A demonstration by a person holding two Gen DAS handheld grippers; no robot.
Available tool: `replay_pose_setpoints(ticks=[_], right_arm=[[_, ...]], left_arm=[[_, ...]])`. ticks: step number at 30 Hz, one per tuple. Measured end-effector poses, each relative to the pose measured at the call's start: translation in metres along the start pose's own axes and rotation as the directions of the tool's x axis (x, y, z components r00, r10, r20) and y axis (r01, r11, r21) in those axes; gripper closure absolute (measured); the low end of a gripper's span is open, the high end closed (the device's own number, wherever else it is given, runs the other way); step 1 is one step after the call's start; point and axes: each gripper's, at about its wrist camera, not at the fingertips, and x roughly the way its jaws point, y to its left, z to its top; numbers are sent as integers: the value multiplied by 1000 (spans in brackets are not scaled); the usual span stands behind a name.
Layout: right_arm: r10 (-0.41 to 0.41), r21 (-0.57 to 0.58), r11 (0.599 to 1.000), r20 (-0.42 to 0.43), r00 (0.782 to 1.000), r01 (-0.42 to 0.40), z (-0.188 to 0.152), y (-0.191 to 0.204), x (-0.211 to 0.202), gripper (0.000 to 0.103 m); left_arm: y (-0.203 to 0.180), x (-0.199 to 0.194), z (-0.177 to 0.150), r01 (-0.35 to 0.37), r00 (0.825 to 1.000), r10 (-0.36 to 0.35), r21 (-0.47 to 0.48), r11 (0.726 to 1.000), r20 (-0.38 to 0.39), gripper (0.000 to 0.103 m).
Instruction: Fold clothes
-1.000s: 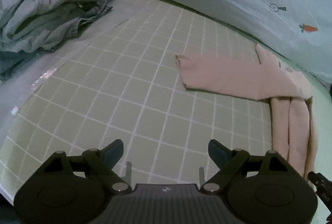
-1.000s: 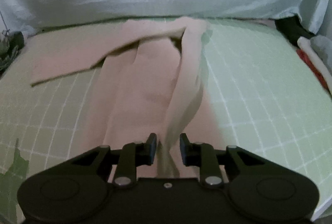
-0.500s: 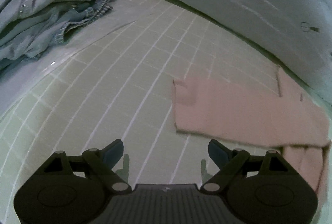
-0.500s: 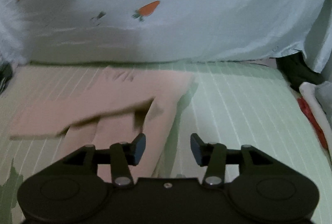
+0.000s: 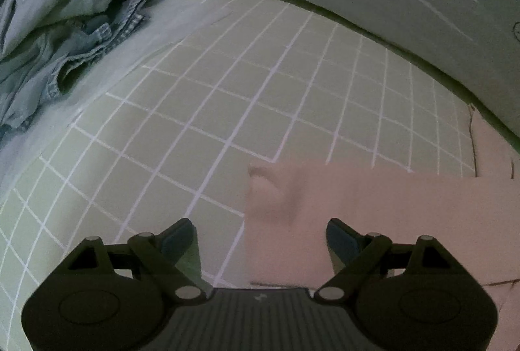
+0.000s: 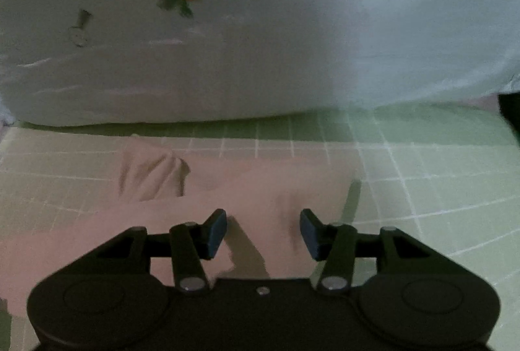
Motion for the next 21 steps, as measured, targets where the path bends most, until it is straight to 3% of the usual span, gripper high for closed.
replay_pose_setpoints(ticks=[2,3,4,6,8,10,16,21], right_arm=[[16,-5,1000,-12,1000,-17,-1,1,8,57],[21,-19,1000,-12,1000,-22,-1,2,10,69],[27,-33,999,-12,1000,-27,-2,4,12,88],[32,-43,999,-9,999,-32,-2,4,12,95],[35,-44,998,2,999,-35,-3,3,9,99],[40,-38,999,18,999,-39,-2,1,5,100],[75,-13,997,122,990,-74,13,-5,-21,100],[126,-27,992,222,967,-123,32,1,-51,101]], left_arm=[[-2,0,0,-6,1000,6,8,1000,10,17],[-3,-1,-1,-13,1000,13,4,1000,16,20],[-2,-3,-1,-23,999,23,-5,1000,27,27],[-3,-5,-2,-39,998,40,-16,999,45,42],[-1,-7,-1,-25,997,26,-21,999,66,73],[2,-6,1,16,997,-13,-47,999,70,98],[16,-20,11,106,990,-92,-130,986,104,99],[35,-65,22,147,963,-96,-193,970,252,99]])
